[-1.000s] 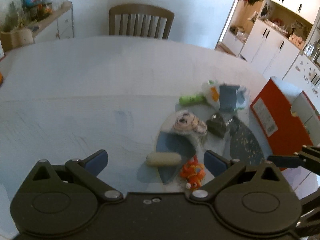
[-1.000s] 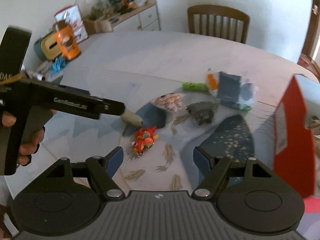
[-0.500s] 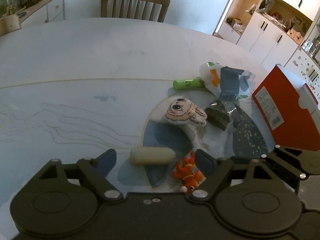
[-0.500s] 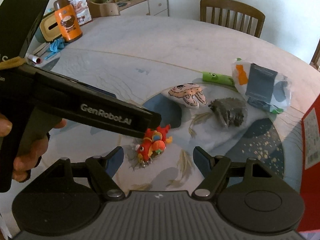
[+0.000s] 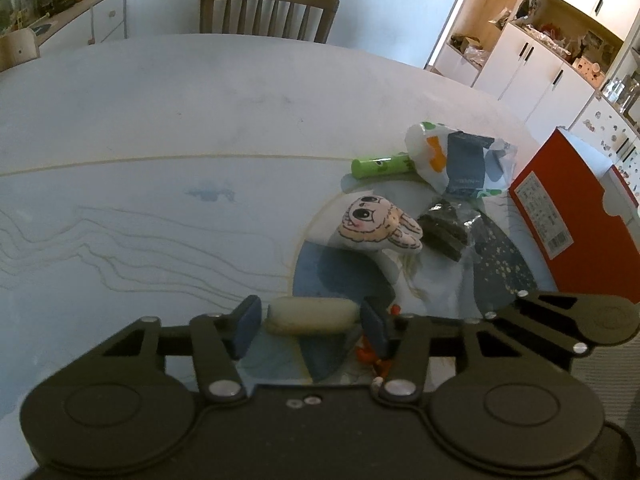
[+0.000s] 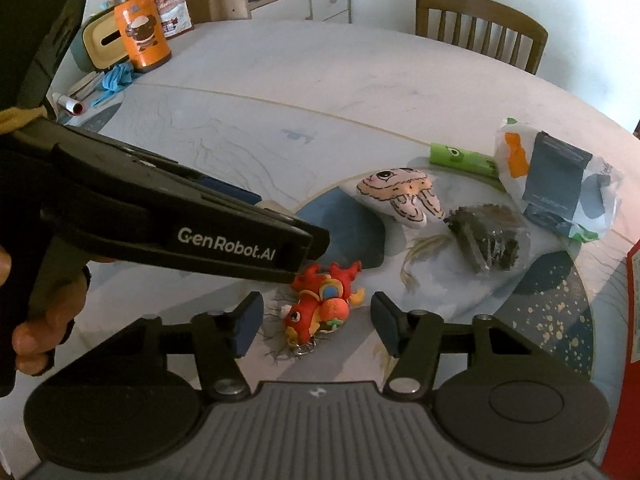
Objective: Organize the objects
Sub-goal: 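Grasp the cream cylinder with the left tool while the right tool grasps the red plush fish, then carry the cream cylinder and red plush fish with both tools into the red box, then open the right tool to drop the fish while the left tool releases the cylinder, then withdraw both tools from the box back over the table pile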
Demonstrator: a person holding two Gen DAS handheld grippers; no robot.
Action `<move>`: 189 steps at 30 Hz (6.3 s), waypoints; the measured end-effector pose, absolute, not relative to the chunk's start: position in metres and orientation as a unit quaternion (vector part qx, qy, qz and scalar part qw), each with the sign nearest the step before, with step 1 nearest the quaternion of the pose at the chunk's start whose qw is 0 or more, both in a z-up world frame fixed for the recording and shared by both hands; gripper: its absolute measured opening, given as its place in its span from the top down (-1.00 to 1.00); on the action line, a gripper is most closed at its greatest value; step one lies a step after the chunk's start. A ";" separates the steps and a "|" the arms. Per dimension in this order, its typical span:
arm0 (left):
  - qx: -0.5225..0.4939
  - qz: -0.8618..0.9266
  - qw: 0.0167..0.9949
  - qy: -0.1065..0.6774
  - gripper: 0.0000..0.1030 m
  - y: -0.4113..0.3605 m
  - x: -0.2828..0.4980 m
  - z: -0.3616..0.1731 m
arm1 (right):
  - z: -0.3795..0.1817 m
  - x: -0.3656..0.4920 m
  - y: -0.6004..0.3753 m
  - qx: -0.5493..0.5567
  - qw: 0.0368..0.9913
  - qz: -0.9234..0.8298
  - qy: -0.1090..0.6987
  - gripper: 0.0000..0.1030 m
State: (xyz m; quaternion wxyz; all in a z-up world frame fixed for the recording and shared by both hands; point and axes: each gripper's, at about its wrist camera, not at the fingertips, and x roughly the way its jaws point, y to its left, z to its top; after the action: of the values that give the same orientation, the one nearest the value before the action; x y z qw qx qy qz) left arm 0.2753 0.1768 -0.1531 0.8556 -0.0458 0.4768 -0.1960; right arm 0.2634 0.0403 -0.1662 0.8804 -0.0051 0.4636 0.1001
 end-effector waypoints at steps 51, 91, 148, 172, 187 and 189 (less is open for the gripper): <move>-0.022 -0.266 0.871 0.412 0.02 0.094 0.201 -0.013 | -0.018 0.137 -0.095 0.074 0.930 0.038 0.357 0.24; 0.094 -0.299 0.825 0.471 0.02 -0.177 0.212 -0.052 | -0.061 0.133 -0.347 0.081 0.920 -0.045 0.382 0.24; 0.091 -0.277 0.800 0.525 -0.35 -0.198 0.221 -0.078 | -0.086 0.134 -0.351 0.101 0.900 -0.003 0.423 -0.18; 0.035 -0.300 0.850 0.432 -0.78 -0.116 0.188 -0.005 | -0.005 0.095 -0.299 0.136 0.933 -0.012 0.333 -0.58; -0.002 -0.284 0.871 0.401 -0.98 -0.015 0.200 0.012 | 0.016 0.117 -0.217 0.149 0.939 -0.016 0.310 -0.62; -0.006 -0.282 0.873 0.399 -0.99 -0.003 0.204 0.011 | 0.015 0.123 -0.205 0.145 0.939 -0.017 0.312 -0.62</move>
State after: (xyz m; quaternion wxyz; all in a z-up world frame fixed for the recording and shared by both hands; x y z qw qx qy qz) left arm 0.2037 -0.0026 0.0113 0.8726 -0.0063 0.3988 -0.2821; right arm 0.1228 -0.2047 0.0151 0.9388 0.1453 0.3117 -0.0170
